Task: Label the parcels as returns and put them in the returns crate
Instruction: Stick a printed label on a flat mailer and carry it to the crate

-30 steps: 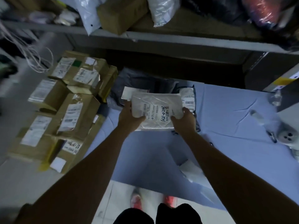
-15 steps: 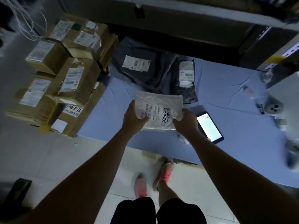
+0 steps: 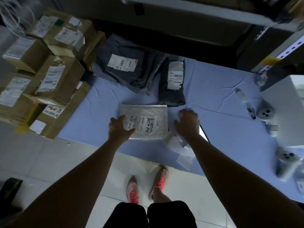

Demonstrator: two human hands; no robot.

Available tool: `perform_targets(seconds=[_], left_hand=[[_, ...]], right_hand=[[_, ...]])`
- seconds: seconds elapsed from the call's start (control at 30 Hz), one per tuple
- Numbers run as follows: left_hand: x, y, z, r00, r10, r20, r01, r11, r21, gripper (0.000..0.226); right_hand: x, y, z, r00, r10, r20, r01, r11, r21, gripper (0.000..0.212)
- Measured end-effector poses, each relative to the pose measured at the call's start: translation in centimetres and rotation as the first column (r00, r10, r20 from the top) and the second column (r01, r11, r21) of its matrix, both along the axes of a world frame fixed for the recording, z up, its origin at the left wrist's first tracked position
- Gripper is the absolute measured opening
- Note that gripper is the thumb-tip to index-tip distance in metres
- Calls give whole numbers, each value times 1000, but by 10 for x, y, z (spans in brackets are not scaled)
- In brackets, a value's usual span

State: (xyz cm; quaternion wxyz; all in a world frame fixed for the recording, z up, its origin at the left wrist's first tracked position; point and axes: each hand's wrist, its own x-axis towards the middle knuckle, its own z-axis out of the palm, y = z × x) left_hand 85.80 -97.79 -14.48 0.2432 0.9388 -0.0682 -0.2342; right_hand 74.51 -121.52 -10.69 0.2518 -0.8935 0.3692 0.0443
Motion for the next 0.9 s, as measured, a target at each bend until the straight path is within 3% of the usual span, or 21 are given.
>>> perform_targets(seconds=[0.13, 0.27, 0.47, 0.73, 0.9], left_hand=[[-5, -12, 3, 1000, 10, 5, -10, 997, 74, 83], [-8, -17, -1, 999, 36, 11, -37, 995, 98, 84], [-9, -15, -5, 998, 46, 35, -48, 997, 65, 88], [5, -9, 1, 999, 21, -36, -22, 999, -41, 107], [13, 1, 10, 999, 30, 21, -25, 981, -190, 109]], right_hand=[[-16, -29, -5, 977, -6, -214, 3, 1000, -14, 67], [-22, -41, -17, 959, 13, -284, -6, 1000, 23, 82], [-29, -46, -27, 966, -59, -251, 57, 998, -17, 83], [-11, -41, -9, 957, -13, -290, 10, 1000, -12, 82], [26, -11, 20, 985, 100, -139, -101, 995, -6, 75]])
